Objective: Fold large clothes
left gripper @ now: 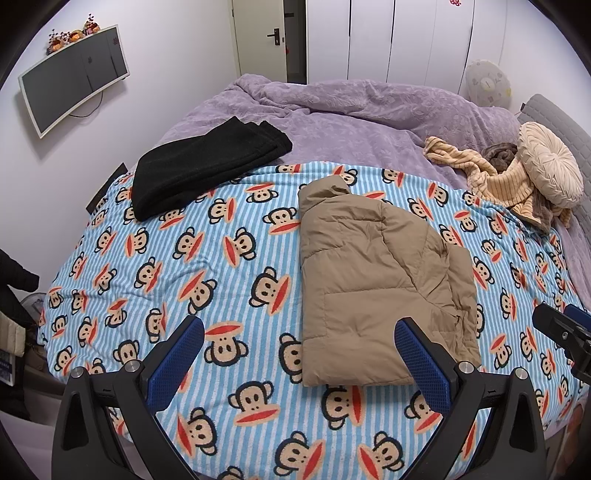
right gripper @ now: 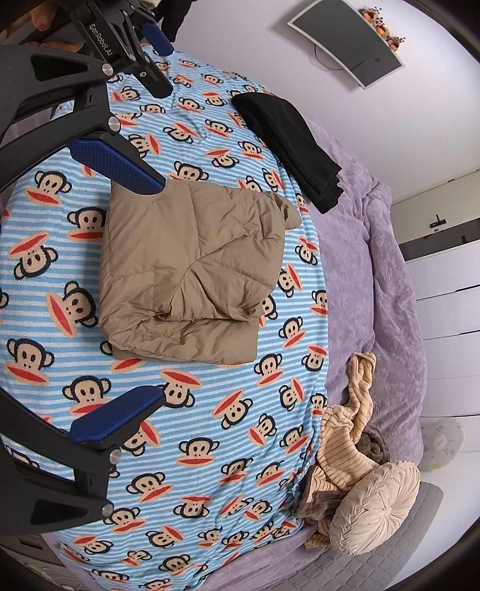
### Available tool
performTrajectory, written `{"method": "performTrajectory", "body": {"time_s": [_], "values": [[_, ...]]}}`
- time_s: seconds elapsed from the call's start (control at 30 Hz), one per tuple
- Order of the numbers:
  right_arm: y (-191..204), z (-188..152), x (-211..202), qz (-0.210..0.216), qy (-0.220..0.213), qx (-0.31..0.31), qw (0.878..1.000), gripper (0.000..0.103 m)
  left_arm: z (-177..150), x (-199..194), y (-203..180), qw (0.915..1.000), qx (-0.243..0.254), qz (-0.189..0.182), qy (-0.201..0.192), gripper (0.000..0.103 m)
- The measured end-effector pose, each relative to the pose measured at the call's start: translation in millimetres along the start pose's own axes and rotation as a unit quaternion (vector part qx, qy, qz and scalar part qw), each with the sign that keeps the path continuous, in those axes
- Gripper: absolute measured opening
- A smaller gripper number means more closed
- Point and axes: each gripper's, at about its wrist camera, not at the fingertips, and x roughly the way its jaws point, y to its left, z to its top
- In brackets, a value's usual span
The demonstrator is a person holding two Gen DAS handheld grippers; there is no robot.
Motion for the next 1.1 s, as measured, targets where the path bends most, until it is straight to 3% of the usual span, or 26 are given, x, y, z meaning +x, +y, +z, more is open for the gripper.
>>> {"method": "performTrajectory", "body": {"time_s": [1.1], "values": [[0.2, -2.1, 0.5, -0.001, 0.001, 0.002, 1.0, 0.103, -2.9, -2.5, 1.9, 0.9999, -0.015, 0.006, -0.005, 0.103]]}}
